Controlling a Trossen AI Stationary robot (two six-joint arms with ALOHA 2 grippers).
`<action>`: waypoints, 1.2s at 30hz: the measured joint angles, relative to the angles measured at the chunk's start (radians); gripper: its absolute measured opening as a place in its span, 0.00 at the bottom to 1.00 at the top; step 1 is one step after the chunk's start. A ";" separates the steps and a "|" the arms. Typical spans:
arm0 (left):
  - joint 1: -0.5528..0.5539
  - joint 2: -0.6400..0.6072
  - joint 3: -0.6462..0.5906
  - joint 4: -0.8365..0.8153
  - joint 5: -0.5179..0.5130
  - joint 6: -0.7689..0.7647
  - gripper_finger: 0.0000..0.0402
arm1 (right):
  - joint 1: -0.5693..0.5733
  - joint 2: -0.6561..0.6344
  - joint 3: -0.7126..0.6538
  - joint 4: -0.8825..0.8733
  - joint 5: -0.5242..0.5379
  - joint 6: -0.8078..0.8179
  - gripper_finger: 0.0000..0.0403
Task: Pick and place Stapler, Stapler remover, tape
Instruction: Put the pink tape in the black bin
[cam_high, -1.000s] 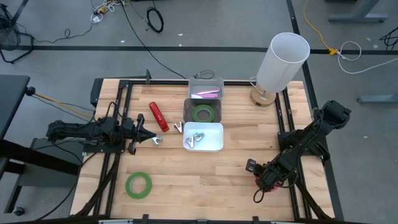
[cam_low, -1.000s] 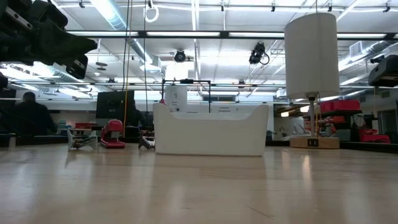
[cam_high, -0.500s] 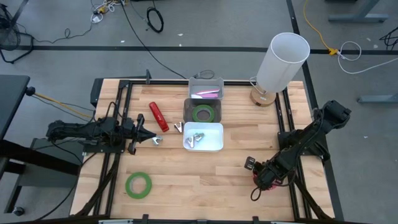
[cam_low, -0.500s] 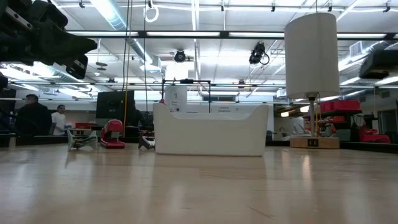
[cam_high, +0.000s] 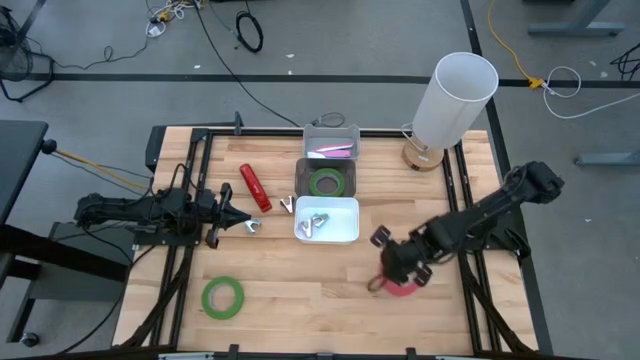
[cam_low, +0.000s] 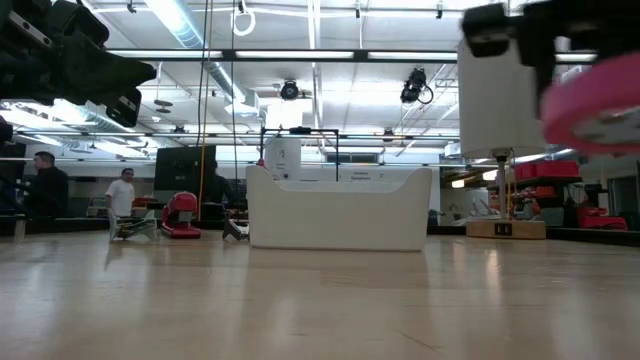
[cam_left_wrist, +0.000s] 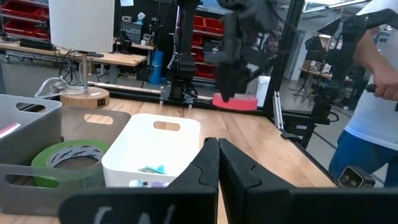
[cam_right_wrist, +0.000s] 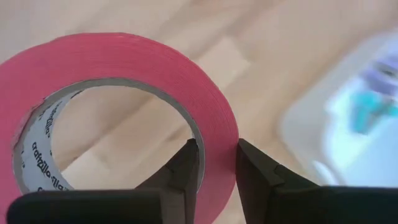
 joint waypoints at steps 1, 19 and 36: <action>0.000 0.000 0.000 0.000 0.000 0.000 0.01 | -0.023 0.000 0.018 -0.005 0.000 0.000 0.22; 0.000 0.000 0.000 0.000 0.000 0.000 0.01 | -0.429 0.076 0.373 -0.163 0.130 0.001 0.22; 0.000 0.000 0.000 0.000 0.000 0.000 0.01 | -0.737 0.288 0.545 -0.115 0.191 -0.108 0.22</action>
